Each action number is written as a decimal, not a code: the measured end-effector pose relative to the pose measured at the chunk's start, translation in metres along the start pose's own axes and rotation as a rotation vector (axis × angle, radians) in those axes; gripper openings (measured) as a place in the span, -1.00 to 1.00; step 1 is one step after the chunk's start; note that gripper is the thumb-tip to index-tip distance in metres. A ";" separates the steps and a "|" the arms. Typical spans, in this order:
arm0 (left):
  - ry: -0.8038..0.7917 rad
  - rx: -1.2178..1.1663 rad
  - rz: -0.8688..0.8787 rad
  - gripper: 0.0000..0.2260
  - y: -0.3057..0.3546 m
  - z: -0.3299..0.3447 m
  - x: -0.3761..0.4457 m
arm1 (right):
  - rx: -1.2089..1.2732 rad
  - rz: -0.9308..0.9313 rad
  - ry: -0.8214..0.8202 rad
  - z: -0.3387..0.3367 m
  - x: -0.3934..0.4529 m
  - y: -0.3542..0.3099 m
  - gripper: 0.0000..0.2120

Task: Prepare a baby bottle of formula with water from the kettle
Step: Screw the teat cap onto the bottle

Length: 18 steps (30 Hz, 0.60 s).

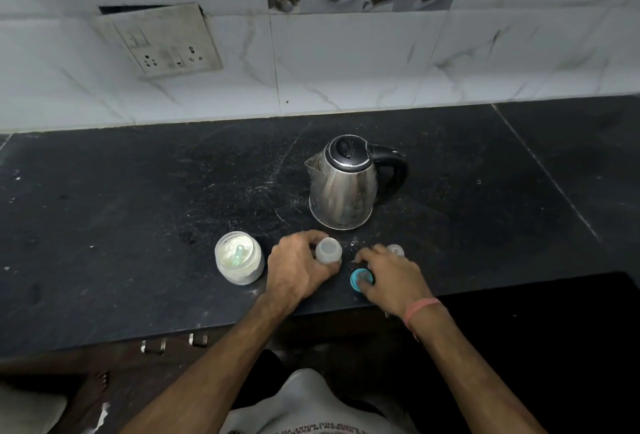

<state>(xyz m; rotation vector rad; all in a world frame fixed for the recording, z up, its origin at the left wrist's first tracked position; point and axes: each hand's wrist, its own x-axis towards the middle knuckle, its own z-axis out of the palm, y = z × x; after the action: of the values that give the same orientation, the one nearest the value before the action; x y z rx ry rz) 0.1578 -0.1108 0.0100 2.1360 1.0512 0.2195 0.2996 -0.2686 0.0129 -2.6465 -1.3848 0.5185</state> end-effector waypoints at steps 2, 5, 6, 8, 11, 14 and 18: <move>0.002 0.007 0.007 -0.55 0.000 0.001 -0.003 | -0.017 0.000 -0.005 0.008 -0.006 -0.003 -0.63; -0.001 0.012 0.017 -0.56 0.000 0.003 -0.006 | -0.011 0.008 0.044 0.013 -0.009 -0.006 -0.75; -0.004 0.012 0.017 -0.55 0.000 0.003 -0.006 | 0.000 0.015 0.058 0.014 -0.010 -0.007 -0.77; -0.012 0.003 0.012 -0.53 -0.002 0.004 -0.007 | 0.040 0.029 0.077 0.012 -0.010 -0.008 -0.76; -0.020 -0.023 0.003 -0.52 -0.005 0.004 -0.006 | 0.112 0.059 0.142 0.007 -0.011 -0.007 -0.76; -0.017 -0.021 0.014 -0.52 -0.008 0.006 -0.006 | 0.226 0.093 0.270 -0.001 -0.013 -0.006 -0.79; 0.003 -0.026 0.020 -0.53 -0.009 0.008 -0.007 | 0.404 0.072 0.385 -0.013 -0.015 -0.012 -0.77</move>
<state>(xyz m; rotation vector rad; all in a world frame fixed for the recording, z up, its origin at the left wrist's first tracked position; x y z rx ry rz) 0.1516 -0.1169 -0.0011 2.1245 1.0235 0.2451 0.2865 -0.2731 0.0321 -2.3147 -0.9602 0.2418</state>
